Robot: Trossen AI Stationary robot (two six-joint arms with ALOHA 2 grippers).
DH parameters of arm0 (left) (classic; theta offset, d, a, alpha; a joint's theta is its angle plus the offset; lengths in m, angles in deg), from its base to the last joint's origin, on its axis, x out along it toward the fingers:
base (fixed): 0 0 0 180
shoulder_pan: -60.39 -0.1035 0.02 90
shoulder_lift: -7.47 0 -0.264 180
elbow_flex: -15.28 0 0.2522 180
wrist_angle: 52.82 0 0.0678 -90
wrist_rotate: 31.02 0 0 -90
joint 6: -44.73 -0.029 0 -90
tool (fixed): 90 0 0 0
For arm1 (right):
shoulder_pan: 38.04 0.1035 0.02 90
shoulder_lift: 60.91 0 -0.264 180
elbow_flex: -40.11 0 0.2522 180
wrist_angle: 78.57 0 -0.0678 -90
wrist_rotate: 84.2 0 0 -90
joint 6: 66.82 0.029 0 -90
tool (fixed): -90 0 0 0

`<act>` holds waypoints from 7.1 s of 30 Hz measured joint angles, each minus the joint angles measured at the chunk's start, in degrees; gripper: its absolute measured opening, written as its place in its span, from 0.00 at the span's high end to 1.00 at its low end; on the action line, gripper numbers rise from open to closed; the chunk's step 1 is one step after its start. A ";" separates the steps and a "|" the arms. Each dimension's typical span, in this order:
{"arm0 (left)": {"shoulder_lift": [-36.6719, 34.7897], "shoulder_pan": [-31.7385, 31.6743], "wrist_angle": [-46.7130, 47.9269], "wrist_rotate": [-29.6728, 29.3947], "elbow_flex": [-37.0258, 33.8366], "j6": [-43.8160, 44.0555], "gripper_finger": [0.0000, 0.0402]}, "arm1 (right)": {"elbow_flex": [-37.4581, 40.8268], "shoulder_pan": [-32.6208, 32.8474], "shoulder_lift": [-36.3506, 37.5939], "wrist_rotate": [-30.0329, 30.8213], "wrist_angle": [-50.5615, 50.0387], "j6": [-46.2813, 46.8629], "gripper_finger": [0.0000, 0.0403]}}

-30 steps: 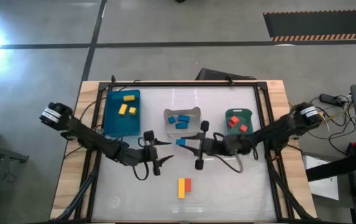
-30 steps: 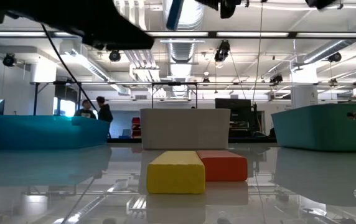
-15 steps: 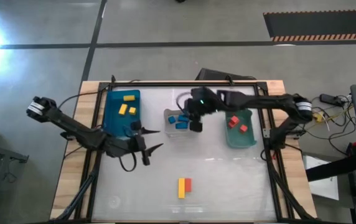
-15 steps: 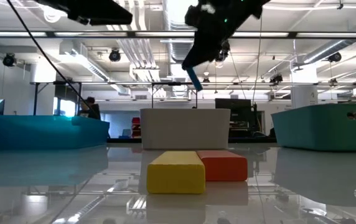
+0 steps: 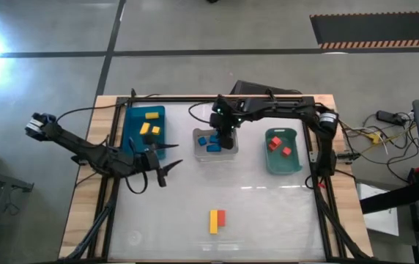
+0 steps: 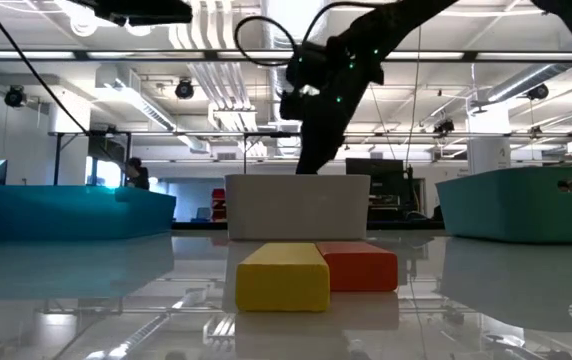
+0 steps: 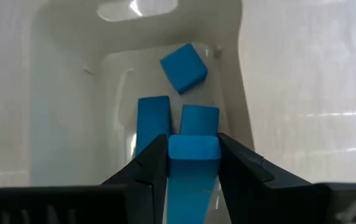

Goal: Sort & place blocks by color
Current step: Put the blue block into the gray bin, then put the orange block into the green bin

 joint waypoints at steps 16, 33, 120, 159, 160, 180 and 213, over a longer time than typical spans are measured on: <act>-1.79 -1.06 -8.40 -1.46 -7.20 0.79 0.43 | -0.50 0.05 0.32 0.10 0.82 4.85 0.53; 5.54 -1.01 -8.69 -1.03 -7.19 15.90 0.43 | -0.29 17.09 6.89 -0.05 -1.06 11.67 0.50; 20.33 1.72 -27.09 6.33 -7.10 29.16 0.43 | 35.16 49.77 6.94 25.19 41.16 38.47 0.98; 20.33 1.72 -27.13 6.33 -7.08 29.09 0.43 | 8.97 48.54 -2.24 19.06 6.22 -15.38 0.40; 20.33 1.72 -27.10 6.32 -7.08 29.09 0.43 | 8.51 48.47 -2.82 19.00 6.06 -16.55 0.41; 20.31 1.70 -27.10 6.31 -7.08 29.07 0.43 | 1.67 44.73 -9.59 12.34 -3.11 -17.18 0.59; 20.31 1.70 -27.12 6.31 -6.81 29.04 0.43 | 2.84 31.35 17.47 18.97 -26.89 21.80 0.71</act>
